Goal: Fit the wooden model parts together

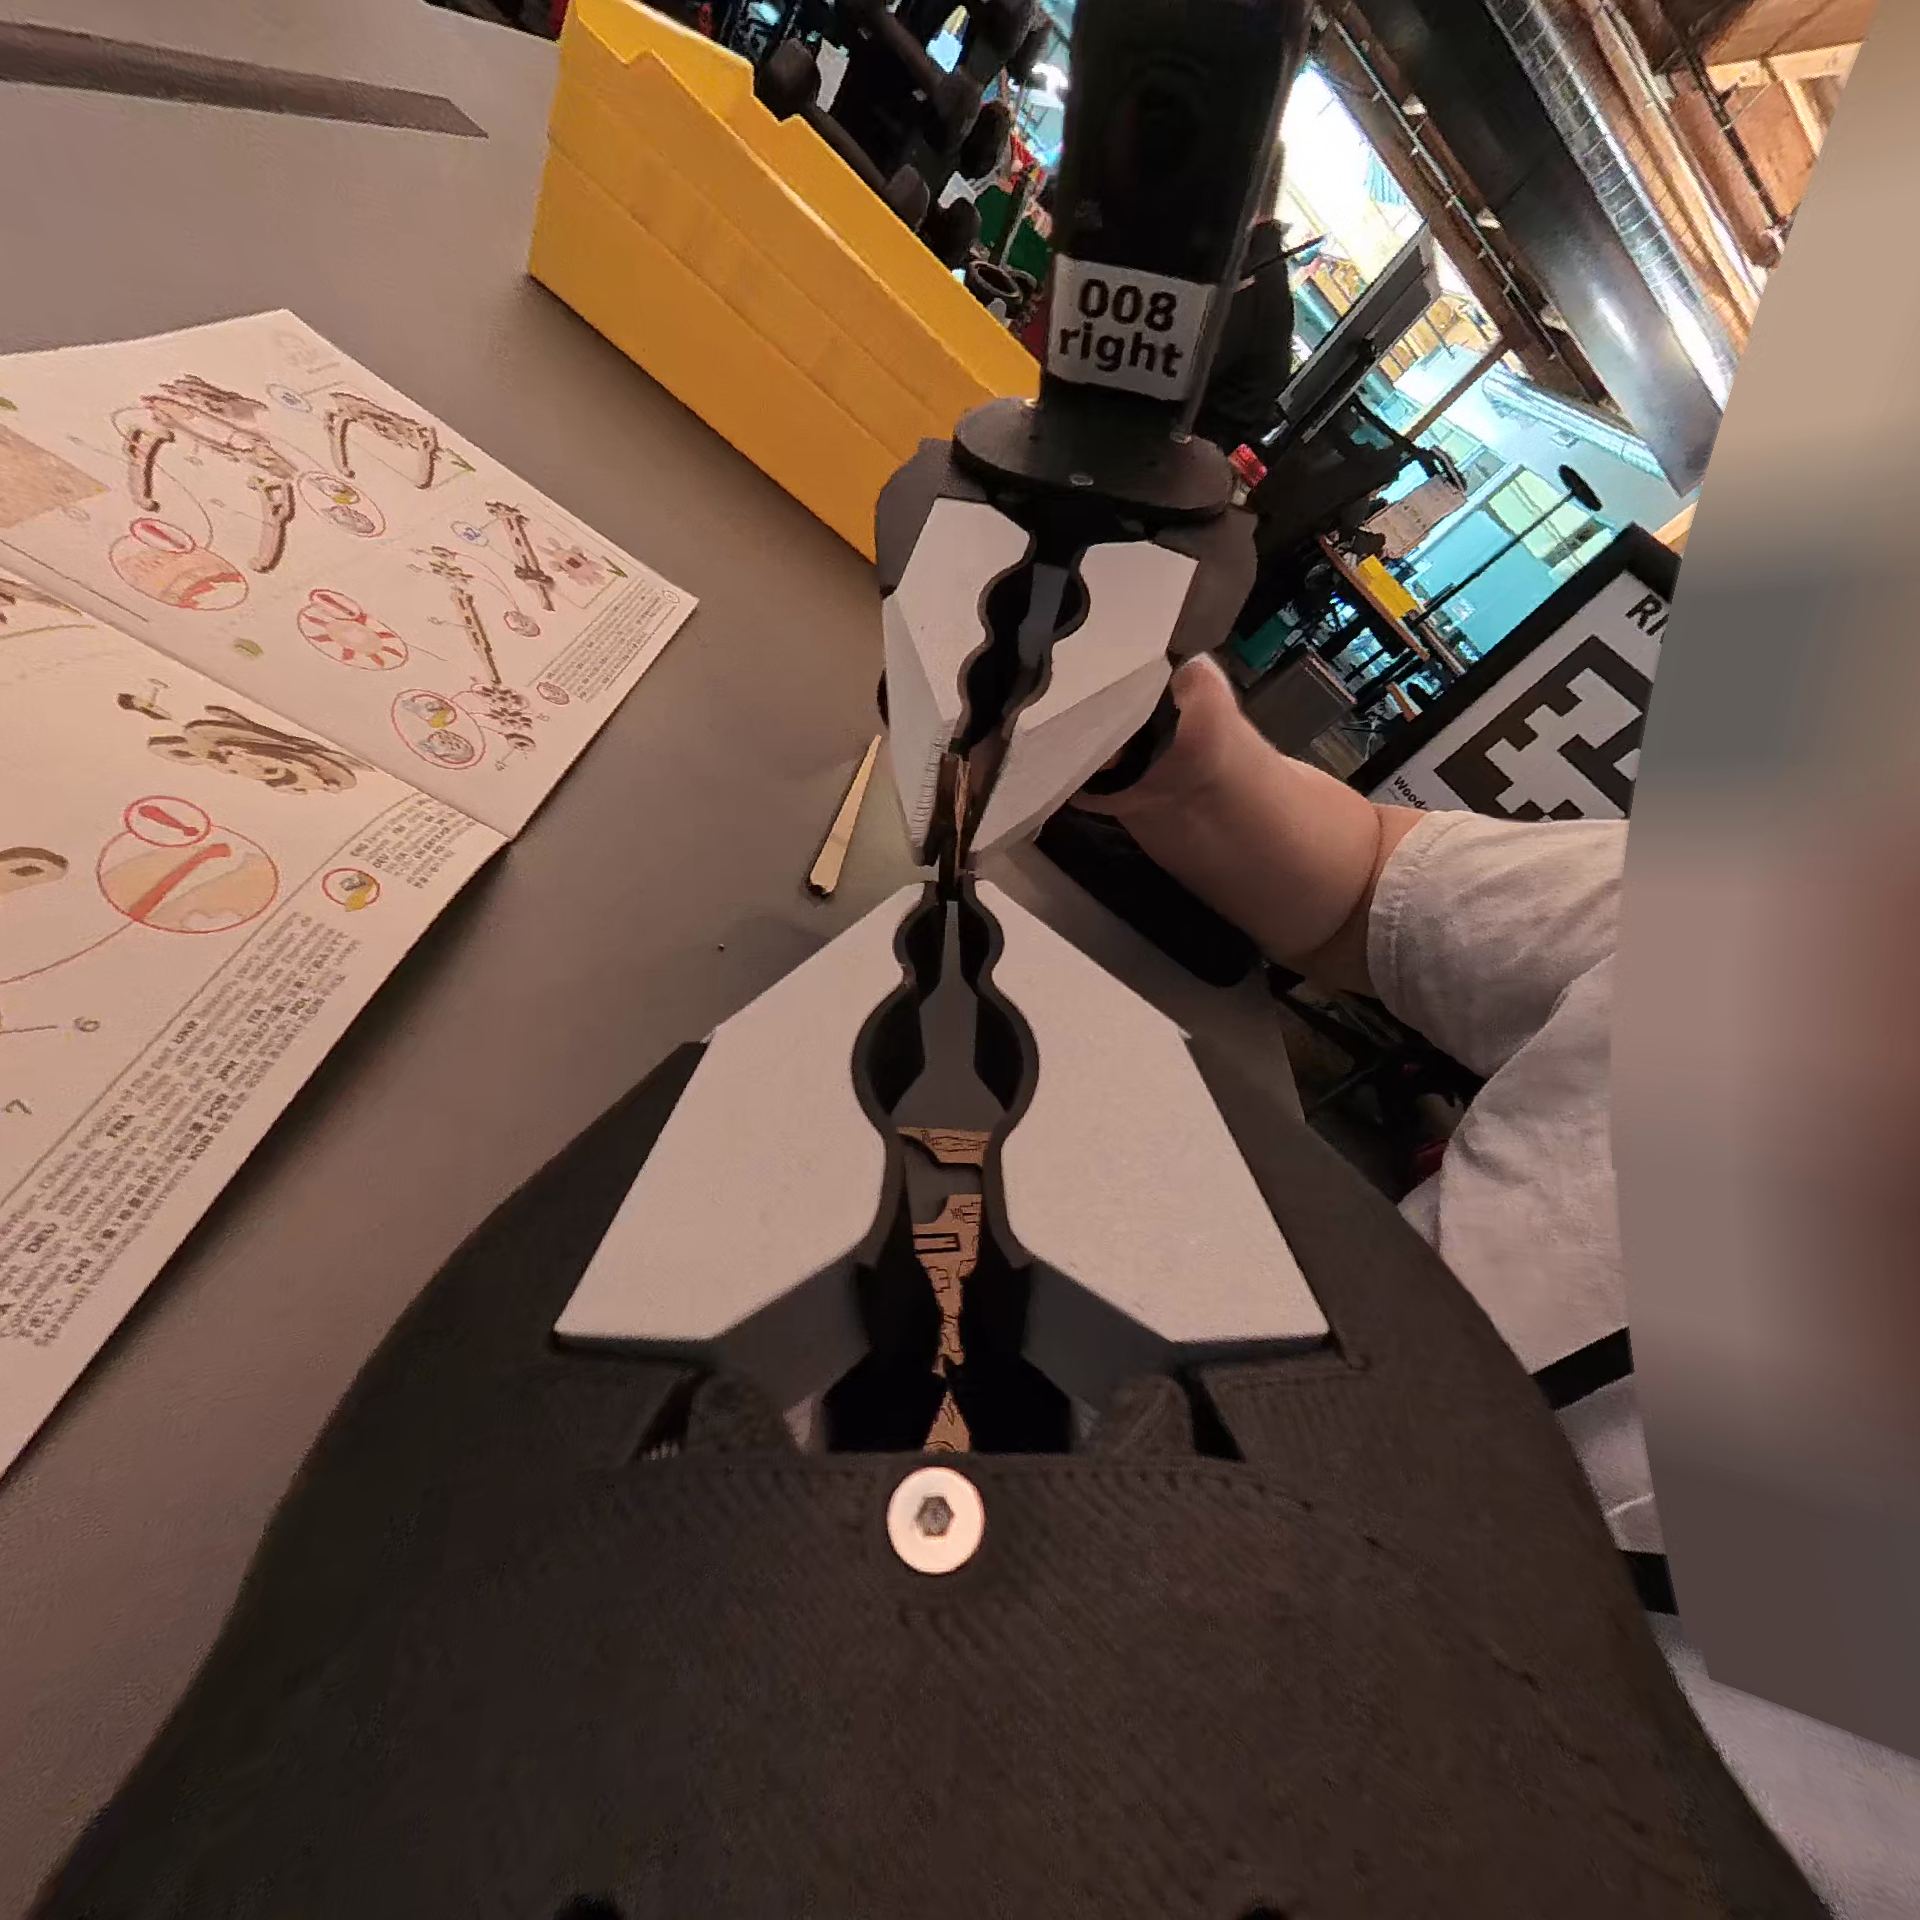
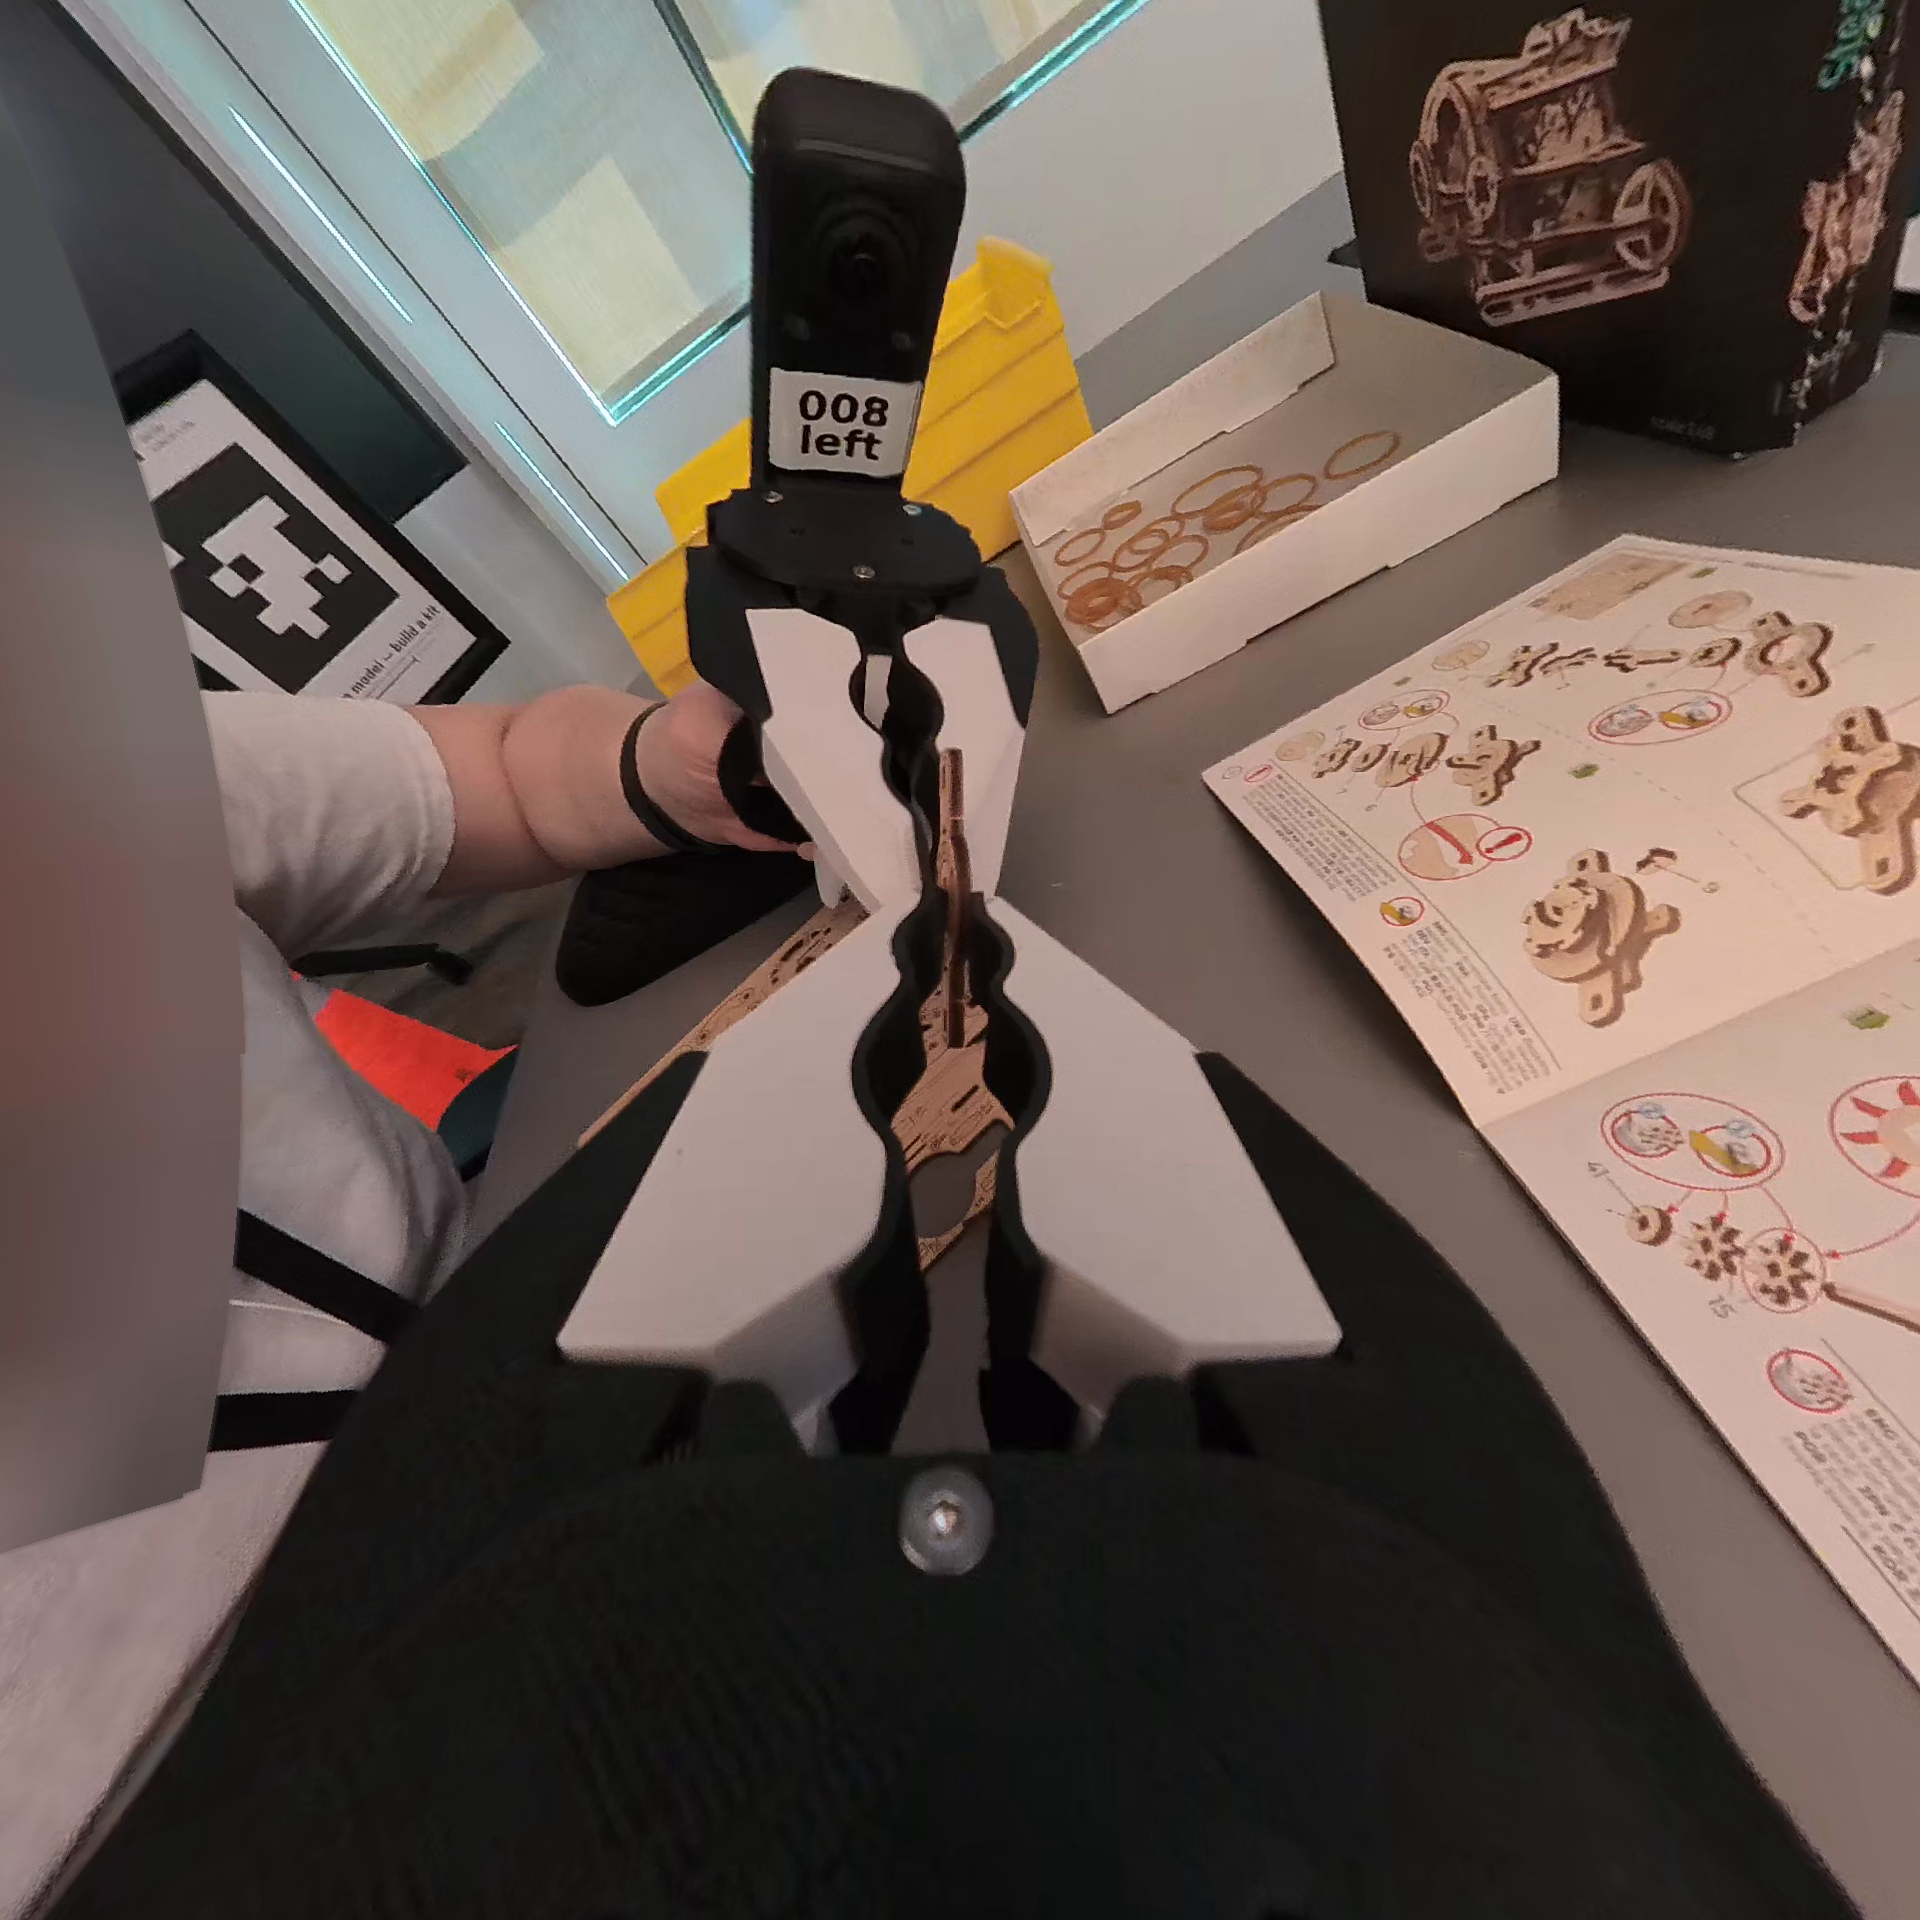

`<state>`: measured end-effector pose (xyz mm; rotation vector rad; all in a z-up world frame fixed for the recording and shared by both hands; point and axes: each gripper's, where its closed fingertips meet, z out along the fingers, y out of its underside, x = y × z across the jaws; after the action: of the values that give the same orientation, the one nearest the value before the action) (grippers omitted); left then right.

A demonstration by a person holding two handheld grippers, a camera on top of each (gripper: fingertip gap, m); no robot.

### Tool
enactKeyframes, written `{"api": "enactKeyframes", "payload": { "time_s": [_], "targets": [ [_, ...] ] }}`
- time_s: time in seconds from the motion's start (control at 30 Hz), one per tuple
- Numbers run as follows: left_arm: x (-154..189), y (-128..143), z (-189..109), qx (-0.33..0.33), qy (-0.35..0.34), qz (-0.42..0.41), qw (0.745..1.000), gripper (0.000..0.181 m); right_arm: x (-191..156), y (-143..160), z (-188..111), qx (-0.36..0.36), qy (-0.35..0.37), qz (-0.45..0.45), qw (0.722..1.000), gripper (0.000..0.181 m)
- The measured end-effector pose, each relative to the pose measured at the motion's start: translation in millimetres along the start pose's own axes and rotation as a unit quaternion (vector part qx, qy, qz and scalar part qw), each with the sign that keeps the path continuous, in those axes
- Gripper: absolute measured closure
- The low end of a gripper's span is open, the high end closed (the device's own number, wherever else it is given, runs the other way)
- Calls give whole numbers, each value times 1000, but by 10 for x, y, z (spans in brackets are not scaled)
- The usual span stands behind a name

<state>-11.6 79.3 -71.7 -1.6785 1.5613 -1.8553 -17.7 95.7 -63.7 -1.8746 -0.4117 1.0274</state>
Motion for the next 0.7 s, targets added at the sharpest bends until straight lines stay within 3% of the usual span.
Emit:
{"api": "enactKeyframes", "payload": {
  "time_s": [0.17,0.53,0.7],
  "targets": [
    [77,-32,5,-4,-5,51,999,181,-81,-60,-41,31,-64,56,996,180],
    [-4,-43,-8,1,-5,32,999,181,4,-53,-6,46,-50,101,993,179],
    [-27,-22,0,-8,-2,41,999,176,22,-2,-6,19,-25,68,997,181]
  ]
}}
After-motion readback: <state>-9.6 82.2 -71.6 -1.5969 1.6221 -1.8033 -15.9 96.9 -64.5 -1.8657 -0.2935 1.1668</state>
